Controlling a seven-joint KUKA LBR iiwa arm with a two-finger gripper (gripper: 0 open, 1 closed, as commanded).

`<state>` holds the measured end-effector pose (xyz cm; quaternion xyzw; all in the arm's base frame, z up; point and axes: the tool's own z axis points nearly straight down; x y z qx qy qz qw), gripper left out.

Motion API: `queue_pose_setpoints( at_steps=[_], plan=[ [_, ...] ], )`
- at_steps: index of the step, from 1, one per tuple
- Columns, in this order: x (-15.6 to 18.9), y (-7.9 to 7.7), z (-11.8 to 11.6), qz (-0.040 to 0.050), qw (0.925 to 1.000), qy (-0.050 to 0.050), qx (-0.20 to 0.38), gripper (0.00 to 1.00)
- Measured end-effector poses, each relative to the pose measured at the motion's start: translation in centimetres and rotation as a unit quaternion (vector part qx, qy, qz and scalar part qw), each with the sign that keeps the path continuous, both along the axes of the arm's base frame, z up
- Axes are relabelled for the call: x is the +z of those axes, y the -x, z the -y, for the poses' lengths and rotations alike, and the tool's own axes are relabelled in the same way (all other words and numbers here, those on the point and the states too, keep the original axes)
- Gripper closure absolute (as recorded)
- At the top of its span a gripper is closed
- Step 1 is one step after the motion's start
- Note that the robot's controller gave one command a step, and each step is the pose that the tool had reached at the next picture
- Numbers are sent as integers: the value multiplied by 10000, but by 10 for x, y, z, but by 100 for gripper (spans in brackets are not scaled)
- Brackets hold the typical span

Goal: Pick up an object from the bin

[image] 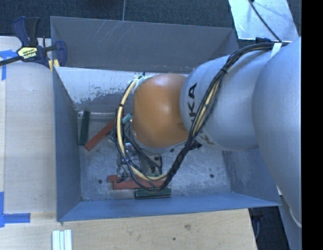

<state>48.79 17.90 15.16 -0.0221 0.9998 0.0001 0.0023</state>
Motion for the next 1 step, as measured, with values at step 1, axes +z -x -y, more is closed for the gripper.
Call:
queue_pose_setpoints(
  at_steps=[1],
  plan=[
    [-12, 4, 28, -34, 9962, 8, -870, 100]
  ],
)
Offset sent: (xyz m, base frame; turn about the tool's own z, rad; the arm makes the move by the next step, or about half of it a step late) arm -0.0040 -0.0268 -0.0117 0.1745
